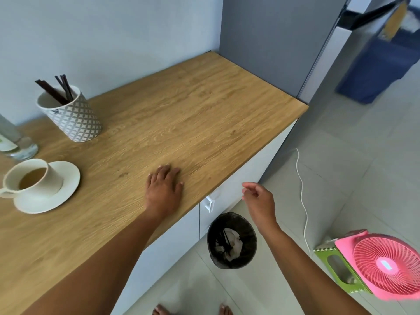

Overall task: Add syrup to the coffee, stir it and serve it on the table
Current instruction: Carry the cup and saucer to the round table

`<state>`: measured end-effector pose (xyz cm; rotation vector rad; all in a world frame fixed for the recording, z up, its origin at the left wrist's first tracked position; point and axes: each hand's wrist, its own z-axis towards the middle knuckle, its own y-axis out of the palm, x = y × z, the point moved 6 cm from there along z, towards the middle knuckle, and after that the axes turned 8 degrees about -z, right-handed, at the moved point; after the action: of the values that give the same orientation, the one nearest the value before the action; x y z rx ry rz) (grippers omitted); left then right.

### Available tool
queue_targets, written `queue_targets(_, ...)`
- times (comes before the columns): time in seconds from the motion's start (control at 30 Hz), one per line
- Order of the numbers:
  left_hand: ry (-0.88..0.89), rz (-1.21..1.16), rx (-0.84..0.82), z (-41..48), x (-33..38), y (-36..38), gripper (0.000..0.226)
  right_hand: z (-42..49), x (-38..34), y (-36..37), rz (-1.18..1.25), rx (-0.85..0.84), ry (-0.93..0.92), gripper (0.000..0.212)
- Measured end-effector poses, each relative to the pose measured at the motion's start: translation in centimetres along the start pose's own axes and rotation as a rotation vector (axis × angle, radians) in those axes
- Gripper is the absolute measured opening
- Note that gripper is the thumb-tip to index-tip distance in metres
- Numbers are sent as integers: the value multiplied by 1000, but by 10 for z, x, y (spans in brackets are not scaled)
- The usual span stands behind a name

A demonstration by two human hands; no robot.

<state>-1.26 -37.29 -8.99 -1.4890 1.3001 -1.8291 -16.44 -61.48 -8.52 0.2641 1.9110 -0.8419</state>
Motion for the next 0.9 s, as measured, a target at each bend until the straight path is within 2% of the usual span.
queue_targets(0.13,-7,-154,-48,-19,-16,-27,37,-16,-54,39,22,-101,-113,21)
queue_targets(0.33,-137,-328,64,-62,-75,-78,27,-43,-116,129,-43,-288,-254,24)
queue_targets(0.5,-310,-464,270,-100,-152,-126,18,-66,-147,213,-111,-434,-337,18)
queue_targets(0.7,-541,-659,597,-137,-252,-184,8,-85,-173,302,-180,-544,-401,17)
queue_targets(0.8,-597,-674,665,-139,-290,-207,33,-84,-179,335,-195,-585,-330,18)
queue_targets(0.9,-606,-731,591,-128,-309,-215,51,-82,-184,361,-222,-599,-277,22)
